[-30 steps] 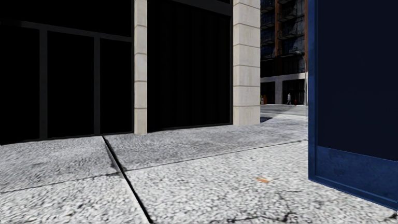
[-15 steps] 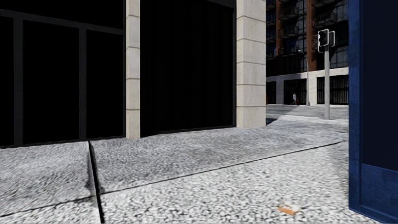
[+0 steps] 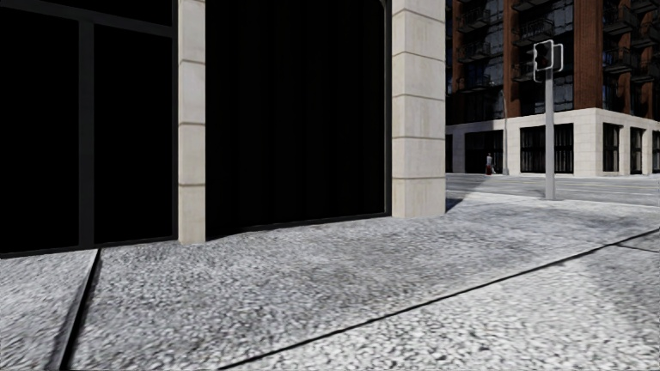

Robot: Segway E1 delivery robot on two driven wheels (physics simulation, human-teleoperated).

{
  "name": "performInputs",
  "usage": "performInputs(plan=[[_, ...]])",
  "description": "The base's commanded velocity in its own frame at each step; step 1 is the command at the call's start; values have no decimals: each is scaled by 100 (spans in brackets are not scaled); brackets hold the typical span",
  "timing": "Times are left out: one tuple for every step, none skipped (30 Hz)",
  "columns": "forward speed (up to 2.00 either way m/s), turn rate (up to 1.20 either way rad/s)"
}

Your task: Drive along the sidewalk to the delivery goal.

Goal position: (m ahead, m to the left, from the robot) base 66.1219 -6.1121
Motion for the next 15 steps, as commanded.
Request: performInputs(plan=[[130, -27], [130, -28], [130, -32], [130, -42], [130, -42], [131, -46], [131, -48], [131, -48], [131, -48], [131, -48], [131, -48], [131, -48], [131, -49], [131, -49], [131, -49]])
